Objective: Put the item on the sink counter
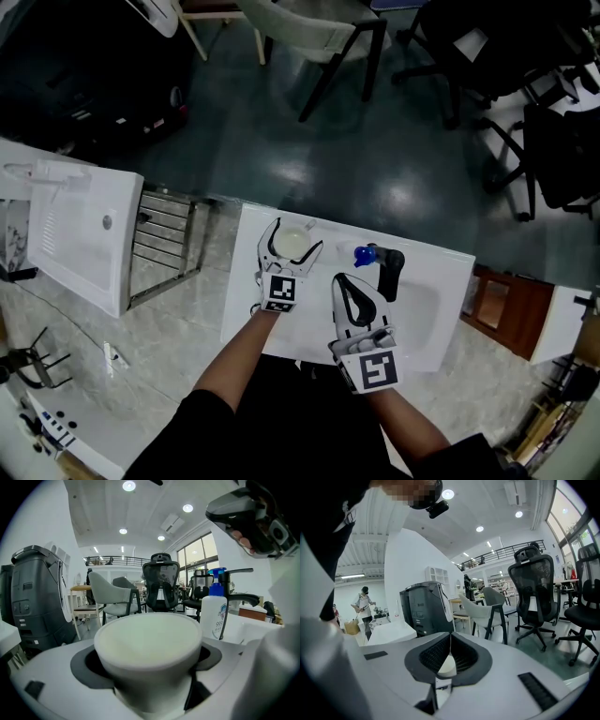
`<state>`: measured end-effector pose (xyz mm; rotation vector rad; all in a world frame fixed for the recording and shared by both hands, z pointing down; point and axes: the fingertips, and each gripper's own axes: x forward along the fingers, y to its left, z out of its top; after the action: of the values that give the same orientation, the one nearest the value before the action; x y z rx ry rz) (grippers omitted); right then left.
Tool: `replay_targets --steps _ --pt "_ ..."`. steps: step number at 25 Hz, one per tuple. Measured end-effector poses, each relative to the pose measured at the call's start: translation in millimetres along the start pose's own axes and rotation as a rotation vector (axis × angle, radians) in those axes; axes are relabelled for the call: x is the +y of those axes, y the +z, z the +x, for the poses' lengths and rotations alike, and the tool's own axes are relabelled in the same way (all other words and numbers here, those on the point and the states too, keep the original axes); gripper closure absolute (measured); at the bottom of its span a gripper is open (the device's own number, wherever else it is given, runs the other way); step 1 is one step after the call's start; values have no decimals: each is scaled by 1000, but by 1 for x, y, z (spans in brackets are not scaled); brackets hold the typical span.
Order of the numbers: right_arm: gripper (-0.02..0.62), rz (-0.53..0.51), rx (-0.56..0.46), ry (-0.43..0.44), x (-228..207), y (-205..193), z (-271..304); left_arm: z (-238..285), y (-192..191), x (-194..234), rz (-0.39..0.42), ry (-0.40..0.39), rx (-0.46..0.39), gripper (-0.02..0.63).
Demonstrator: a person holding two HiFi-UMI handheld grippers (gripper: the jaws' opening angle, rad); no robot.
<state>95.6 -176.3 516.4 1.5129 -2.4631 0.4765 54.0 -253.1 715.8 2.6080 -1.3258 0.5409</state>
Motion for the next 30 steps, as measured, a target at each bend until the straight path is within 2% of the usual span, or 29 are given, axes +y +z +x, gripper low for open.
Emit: replay_targets --steps 4,8,12,22,30 --pt "563 1 -26 -10 1 1 -5 -2 1 -3 0 -19 -1 149" --pt "563 19 -5 -9 4 -7 -13 -5 6 -4 25 5 -20 140" --pt "563 24 35 -6 6 -17 -23 -6 12 -3 2 10 -42 129" --pt "563 18 3 -20 11 -10 -31 -19 6 -3 -39 27 -22 124" --pt "563 9 23 -40 20 -22 -53 -51 2 -9 -72 35 -27 124"
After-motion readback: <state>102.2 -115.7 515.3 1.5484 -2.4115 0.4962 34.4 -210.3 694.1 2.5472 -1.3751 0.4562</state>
